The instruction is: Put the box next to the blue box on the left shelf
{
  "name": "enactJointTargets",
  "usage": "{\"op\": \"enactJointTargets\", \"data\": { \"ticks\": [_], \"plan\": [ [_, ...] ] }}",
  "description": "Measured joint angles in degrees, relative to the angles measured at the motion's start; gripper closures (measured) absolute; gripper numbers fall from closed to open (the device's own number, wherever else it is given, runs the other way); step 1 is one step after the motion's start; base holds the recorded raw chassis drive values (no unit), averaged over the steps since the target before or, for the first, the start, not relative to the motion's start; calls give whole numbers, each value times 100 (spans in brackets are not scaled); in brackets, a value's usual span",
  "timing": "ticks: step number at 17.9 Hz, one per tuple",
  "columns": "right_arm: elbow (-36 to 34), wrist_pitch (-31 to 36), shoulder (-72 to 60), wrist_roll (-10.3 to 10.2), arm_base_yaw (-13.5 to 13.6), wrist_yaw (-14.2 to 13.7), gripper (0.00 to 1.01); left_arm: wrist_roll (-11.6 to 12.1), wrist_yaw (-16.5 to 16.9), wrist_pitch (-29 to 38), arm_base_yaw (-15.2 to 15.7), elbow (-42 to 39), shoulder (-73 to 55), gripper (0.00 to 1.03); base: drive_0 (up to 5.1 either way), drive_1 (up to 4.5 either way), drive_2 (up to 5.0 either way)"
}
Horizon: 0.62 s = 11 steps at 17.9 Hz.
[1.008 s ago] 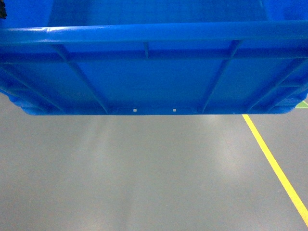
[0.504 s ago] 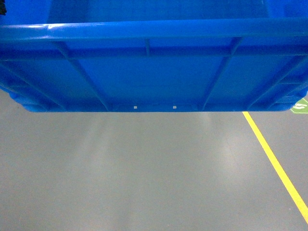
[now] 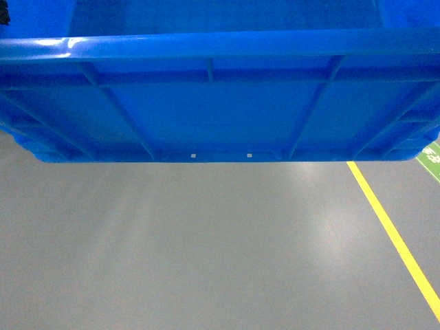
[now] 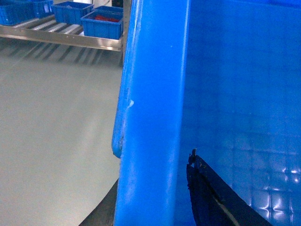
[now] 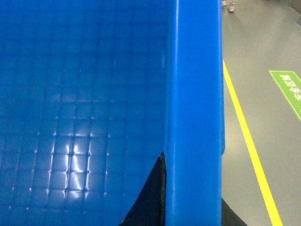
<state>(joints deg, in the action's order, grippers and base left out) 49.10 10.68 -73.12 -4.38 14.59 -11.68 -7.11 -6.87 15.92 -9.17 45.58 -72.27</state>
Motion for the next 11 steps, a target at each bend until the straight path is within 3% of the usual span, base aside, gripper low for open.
{"op": "enactJointTargets", "data": {
  "ticks": [11],
  "plan": [
    [0, -9, -2, 0, 0, -4, 94, -2, -2, -4, 0, 0, 0, 73, 5, 434, -424]
  ]
}}
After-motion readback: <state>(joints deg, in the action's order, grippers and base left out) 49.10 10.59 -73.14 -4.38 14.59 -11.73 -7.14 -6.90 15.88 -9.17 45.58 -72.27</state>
